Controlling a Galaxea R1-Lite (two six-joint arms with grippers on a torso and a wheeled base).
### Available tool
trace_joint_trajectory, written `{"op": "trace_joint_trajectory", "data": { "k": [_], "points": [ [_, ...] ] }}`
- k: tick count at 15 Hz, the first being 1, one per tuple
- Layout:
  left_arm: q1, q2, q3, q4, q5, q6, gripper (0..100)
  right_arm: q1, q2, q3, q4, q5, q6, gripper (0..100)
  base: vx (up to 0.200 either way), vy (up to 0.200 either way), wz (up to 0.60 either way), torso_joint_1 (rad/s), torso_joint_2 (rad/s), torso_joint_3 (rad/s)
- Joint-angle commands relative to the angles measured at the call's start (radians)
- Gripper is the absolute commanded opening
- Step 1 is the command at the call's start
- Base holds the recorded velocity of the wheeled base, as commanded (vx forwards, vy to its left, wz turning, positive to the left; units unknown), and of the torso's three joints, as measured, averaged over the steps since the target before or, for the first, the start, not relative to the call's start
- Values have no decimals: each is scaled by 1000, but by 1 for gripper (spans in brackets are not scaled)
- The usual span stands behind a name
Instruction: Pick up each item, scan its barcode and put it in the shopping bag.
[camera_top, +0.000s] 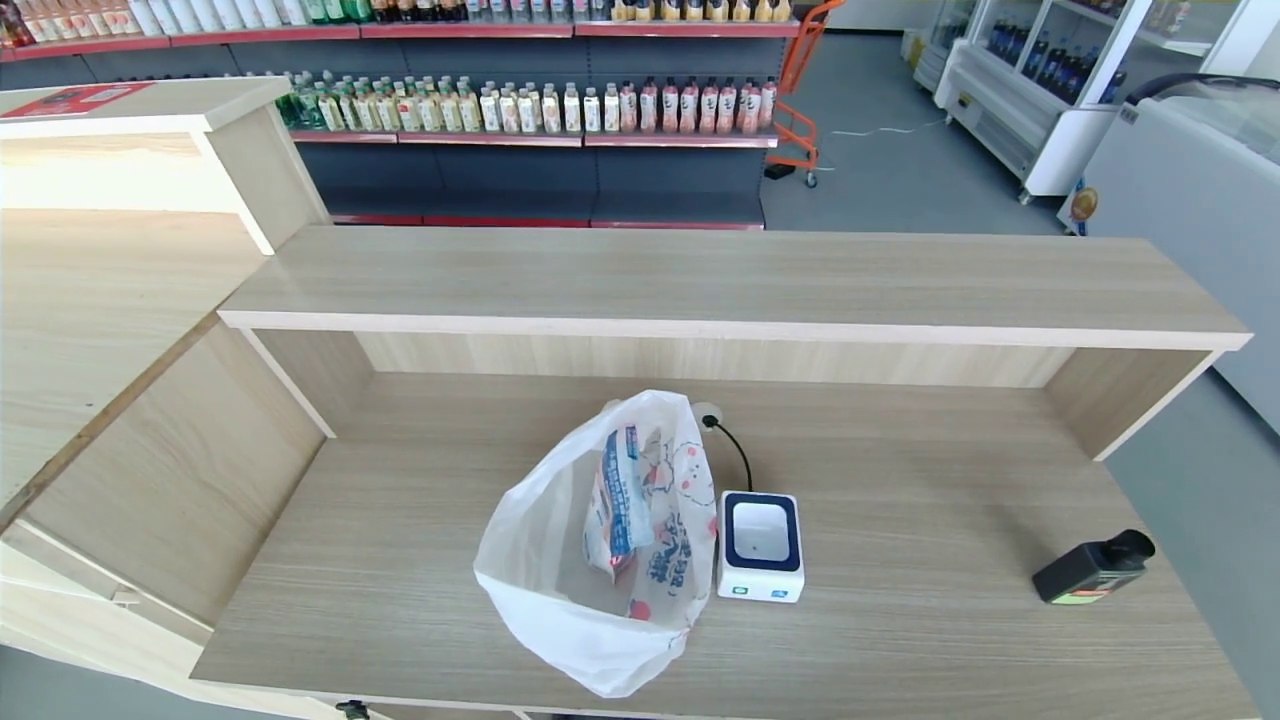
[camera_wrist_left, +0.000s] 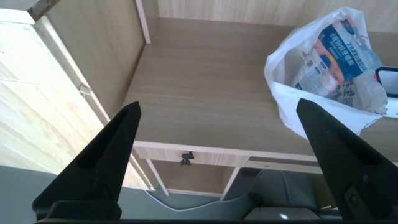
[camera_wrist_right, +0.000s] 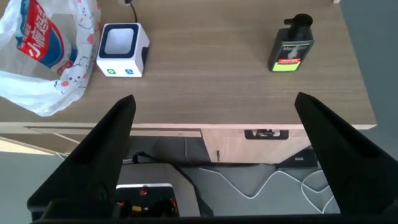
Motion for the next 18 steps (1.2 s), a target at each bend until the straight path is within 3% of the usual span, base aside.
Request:
{"op": "trace_joint_trajectory", "data": {
  "k": [1, 3, 6, 13, 16, 18],
  "points": [
    [0, 0, 0, 0, 1, 0, 100, 0, 4, 0, -1, -1, 0, 100, 0, -200, 0, 2, 2, 2],
    [0, 0, 0, 0, -1, 6, 100, 0, 4, 0, 0, -1, 0, 100, 0, -200, 0, 2, -5, 2],
    [0, 0, 0, 0, -2, 12, 100, 0, 4, 0, 0, -4, 0, 100, 0, 0, 0, 0, 0, 0],
    [0, 0, 0, 0, -1, 12, 100, 0, 4, 0, -1, -4, 0, 100, -200, 0, 0, 1, 3, 4],
    [0, 0, 0, 0, -2, 12, 100, 0, 4, 0, -1, -2, 1, 100, 0, 0, 0, 0, 0, 0],
    [0, 0, 0, 0, -2, 14, 100, 0, 4, 0, -1, -2, 1, 100, 0, -200, 0, 0, -7, 5]
  ]
}}
